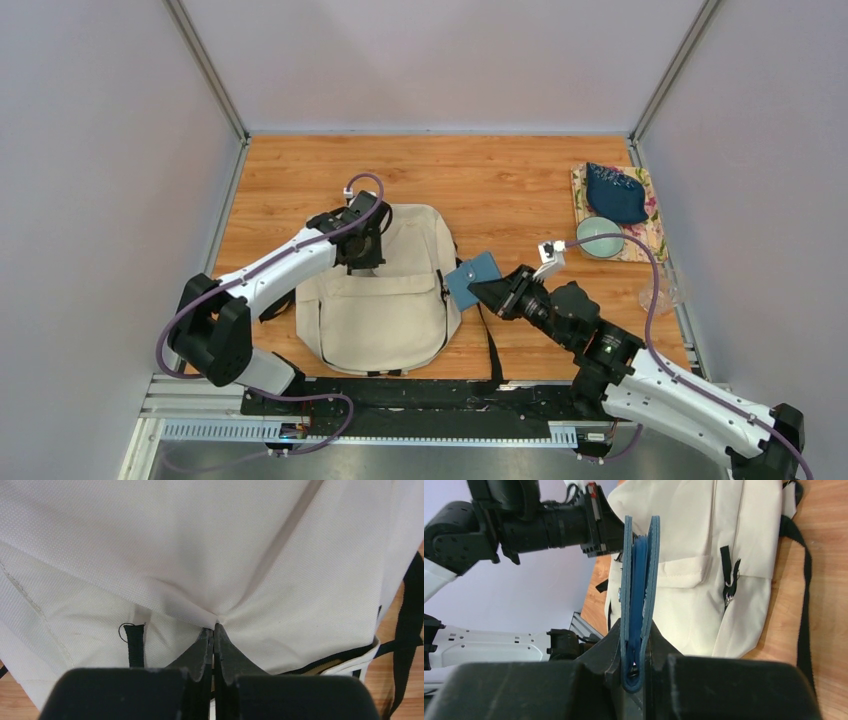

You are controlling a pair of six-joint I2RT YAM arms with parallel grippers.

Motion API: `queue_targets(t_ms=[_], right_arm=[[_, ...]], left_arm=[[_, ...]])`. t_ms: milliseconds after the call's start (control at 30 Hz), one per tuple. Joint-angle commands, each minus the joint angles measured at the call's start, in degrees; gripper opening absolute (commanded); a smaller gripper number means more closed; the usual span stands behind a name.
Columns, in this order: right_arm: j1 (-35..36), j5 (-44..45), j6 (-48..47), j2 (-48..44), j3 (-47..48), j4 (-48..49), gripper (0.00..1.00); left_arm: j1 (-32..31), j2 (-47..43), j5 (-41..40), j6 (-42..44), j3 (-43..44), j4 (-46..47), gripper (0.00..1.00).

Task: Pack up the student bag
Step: Place the personal item in the student bag.

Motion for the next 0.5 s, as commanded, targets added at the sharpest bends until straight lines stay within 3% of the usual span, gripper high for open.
queue_targets(t_ms=[0,200,467], right_arm=[[-0.1,-4.7,3.8,4.3,-1.8,8.3,0.00],[-0.1,-12.3,7.2,13.9,-1.7,19.3,0.00],[-0.1,-22.7,15.2,35.6,1.0,40.6,0.00]], left_arm=[[-0.1,-2.9,3.6,0.6,4.6,2.6,0.00],[2.0,-6.4,8.0,0.1,5.4,4.4,0.00],[6.5,-11.1,14.3,-1.4,0.7,7.8,0.00]])
